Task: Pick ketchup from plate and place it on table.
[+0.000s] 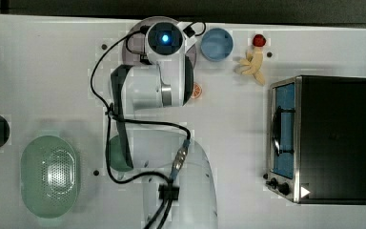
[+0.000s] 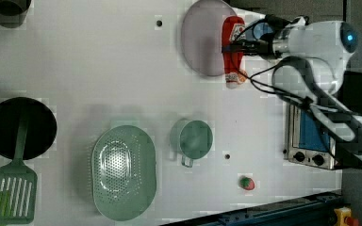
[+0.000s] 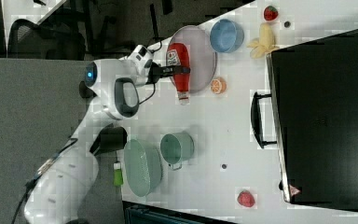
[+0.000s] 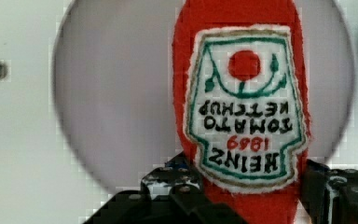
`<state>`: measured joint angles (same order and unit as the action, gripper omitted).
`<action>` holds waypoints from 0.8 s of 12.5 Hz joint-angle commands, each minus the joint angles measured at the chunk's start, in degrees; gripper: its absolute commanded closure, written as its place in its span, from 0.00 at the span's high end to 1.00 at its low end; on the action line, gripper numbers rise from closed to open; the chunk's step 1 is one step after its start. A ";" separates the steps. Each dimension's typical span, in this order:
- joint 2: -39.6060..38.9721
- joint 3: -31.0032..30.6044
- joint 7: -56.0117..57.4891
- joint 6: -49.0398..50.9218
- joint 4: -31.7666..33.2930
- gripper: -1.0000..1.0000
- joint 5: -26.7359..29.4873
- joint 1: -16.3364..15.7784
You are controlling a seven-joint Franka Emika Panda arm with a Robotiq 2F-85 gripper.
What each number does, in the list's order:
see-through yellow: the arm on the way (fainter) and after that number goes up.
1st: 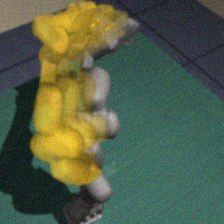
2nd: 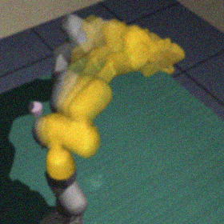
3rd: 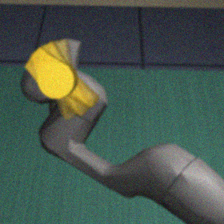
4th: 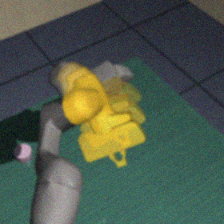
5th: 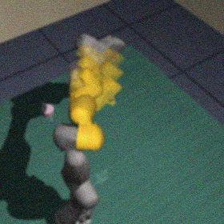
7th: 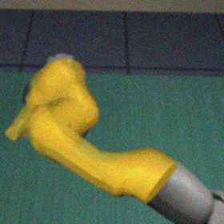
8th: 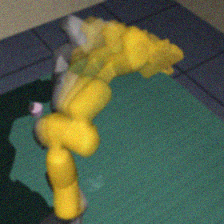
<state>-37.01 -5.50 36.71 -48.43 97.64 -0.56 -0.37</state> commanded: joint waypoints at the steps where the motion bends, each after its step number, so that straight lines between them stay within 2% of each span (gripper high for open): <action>1: 10.30 0.15 0.78 5.96 -2.05 0.60 3.90 1.29; 6: 23.11 2.47 0.78 25.63 -0.15 0.60 4.17 3.22; 10: 32.11 6.39 0.79 27.09 9.54 0.60 4.17 4.13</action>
<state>-2.64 -1.12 36.71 -22.62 103.35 3.87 1.88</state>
